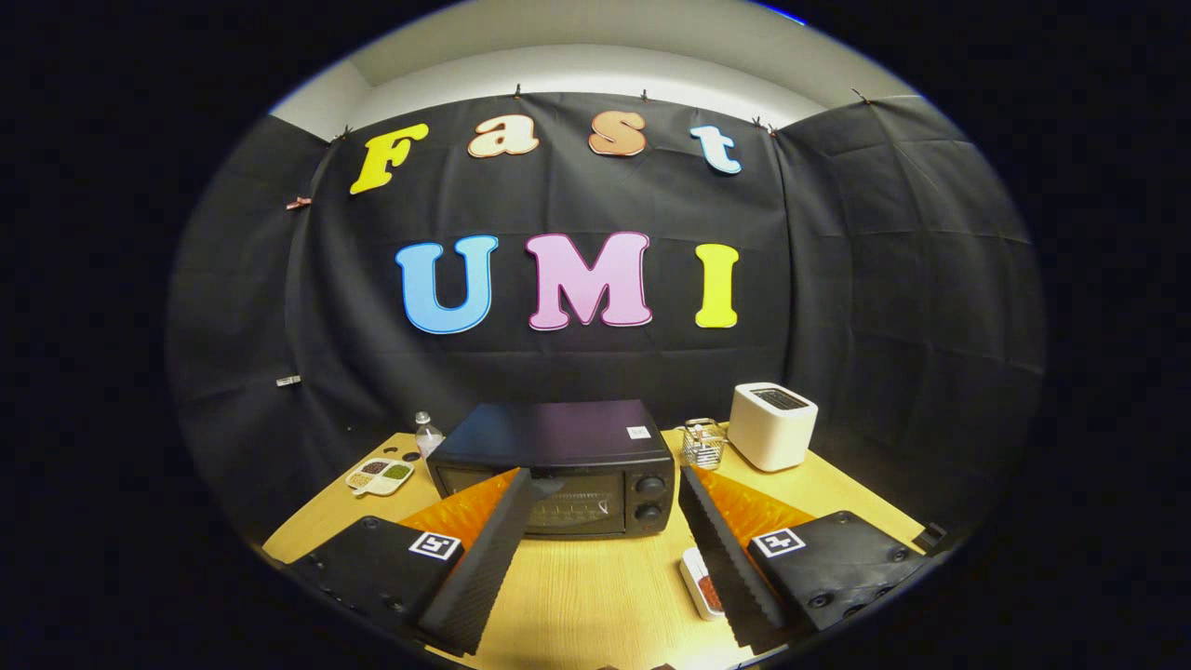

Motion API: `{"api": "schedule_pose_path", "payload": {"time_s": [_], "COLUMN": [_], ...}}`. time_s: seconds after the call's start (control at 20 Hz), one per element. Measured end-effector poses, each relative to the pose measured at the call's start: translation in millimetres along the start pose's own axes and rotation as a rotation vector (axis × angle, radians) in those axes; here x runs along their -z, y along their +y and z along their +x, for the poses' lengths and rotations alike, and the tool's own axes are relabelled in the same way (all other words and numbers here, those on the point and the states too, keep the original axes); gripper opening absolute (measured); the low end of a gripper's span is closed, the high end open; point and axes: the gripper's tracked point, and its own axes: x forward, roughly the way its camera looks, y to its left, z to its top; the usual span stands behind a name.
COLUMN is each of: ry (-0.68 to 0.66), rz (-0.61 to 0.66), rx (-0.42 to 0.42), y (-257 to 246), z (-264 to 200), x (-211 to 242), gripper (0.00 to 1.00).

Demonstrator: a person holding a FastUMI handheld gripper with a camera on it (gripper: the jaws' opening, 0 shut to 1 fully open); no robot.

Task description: Open the toaster oven, put the food inside, and close the toaster oven door.

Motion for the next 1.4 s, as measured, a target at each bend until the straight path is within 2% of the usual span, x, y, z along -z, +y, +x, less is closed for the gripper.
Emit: {"api": "schedule_pose_path", "payload": {"time_s": [0.2, 0.4, 0.85, 1.1, 1.3, 1.4], "ry": [0.030, 0.049, 0.193, 0.246, 0.234, 0.241], "rz": [0.045, -0.003, -0.004, 0.016, -0.058, -0.049], "rx": [-0.016, -0.030, -0.023, 0.009, 0.031, 0.035], "y": [25.6, 49.3, 84.6, 87.5, 88.4, 86.8], "z": [35.1, 72.5, 144.6, 169.5, 171.6, 170.1], "x": [-0.1, 8.9, 75.2, 103.3, 104.0, 107.1], "gripper": [0.97, 0.97, 0.97, 0.97, 0.97, 0.98]}}
